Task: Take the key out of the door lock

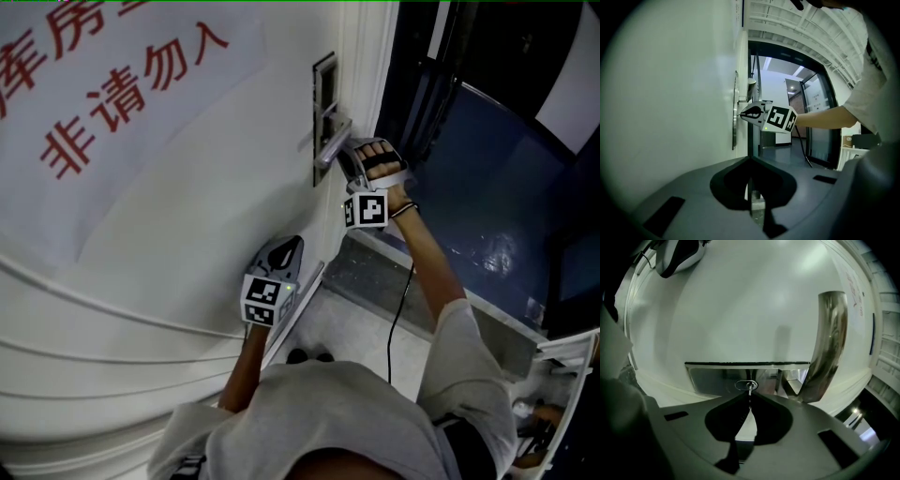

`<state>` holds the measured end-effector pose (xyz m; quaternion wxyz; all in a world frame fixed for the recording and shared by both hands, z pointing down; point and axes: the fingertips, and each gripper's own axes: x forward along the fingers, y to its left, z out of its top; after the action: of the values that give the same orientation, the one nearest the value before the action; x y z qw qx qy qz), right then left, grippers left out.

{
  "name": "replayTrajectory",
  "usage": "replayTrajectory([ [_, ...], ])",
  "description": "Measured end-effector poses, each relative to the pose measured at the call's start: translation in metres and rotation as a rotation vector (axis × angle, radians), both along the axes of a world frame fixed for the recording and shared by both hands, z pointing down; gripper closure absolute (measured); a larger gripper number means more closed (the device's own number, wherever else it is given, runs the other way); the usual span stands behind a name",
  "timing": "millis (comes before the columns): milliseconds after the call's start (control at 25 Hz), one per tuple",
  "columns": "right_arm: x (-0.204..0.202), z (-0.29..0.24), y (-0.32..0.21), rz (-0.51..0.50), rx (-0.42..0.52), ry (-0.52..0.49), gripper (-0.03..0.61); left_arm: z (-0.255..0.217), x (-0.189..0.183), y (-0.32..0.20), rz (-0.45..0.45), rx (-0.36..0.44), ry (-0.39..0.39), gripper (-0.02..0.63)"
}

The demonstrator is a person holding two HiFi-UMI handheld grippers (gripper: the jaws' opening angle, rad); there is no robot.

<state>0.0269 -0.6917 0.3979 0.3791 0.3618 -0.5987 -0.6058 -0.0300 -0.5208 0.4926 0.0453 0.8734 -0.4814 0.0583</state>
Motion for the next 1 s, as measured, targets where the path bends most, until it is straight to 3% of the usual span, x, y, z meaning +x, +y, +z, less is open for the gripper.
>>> replayTrajectory([
  [560,0.002,-0.001,0.003,-0.013,-0.005,-0.008,0.549,-0.001,0.010,-0.002,0.006,0.003,-0.002,0.595],
  [1000,0.043,-0.002,0.019,0.003,-0.022,-0.081,0.549,-0.001,0.029,-0.005,0.045,0.008,-0.008,0.595],
])
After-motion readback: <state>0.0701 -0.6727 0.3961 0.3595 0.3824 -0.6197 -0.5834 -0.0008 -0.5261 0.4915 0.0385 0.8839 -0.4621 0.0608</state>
